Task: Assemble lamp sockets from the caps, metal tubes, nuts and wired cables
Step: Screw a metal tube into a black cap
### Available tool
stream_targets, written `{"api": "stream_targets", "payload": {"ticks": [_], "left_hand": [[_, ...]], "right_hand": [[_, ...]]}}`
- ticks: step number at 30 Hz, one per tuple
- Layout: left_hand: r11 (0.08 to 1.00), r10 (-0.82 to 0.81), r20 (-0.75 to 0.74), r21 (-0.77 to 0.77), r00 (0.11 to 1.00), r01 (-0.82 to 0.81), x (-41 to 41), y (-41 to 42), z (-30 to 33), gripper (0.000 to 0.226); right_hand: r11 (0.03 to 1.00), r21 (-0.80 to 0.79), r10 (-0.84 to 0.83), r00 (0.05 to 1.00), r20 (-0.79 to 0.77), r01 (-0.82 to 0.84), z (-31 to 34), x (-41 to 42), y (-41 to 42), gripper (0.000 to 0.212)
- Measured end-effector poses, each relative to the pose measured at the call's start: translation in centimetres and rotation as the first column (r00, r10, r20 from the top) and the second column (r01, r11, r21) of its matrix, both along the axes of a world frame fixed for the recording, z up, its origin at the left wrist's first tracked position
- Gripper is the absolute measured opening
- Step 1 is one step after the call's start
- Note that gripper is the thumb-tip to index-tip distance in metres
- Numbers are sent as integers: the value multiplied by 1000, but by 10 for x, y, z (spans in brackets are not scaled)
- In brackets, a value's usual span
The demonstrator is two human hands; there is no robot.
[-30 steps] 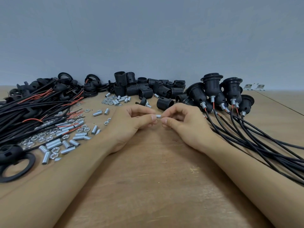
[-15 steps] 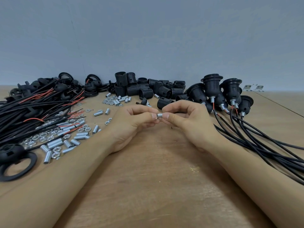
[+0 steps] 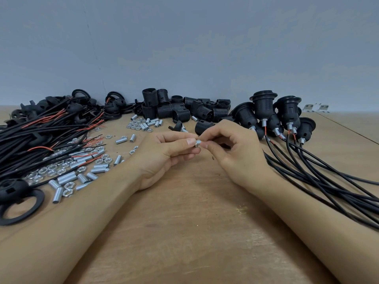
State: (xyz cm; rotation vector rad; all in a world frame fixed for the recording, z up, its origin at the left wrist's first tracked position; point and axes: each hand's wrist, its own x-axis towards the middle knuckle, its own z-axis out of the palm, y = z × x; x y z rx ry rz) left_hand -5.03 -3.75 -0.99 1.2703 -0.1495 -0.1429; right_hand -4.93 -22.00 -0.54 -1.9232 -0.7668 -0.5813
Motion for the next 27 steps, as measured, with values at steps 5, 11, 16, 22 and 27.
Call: {"api": "stream_targets", "payload": {"ticks": [5, 11, 16, 22, 27], "left_hand": [[999, -28, -80, -34, 996, 25, -1, 1, 3, 29], [999, 14, -4, -48, 1000, -14, -4, -1, 2, 22], [999, 36, -24, -14, 999, -36, -3, -4, 2, 21], [1000, 5, -64, -31, 998, -7, -4, -1, 3, 27], [999, 31, 14, -38, 999, -30, -4, -3, 3, 33]], "right_hand": [[998, -56, 11, 998, 65, -7, -1, 1, -1, 14], [983, 163, 119, 969, -217, -84, 3, 0, -2, 23], [999, 35, 35, 997, -74, -32, 2, -3, 1, 19], [1000, -15, 17, 999, -39, -18, 1, -2, 0, 12], [995, 102, 12, 983, -181, 7, 0, -1, 1, 11]]}}
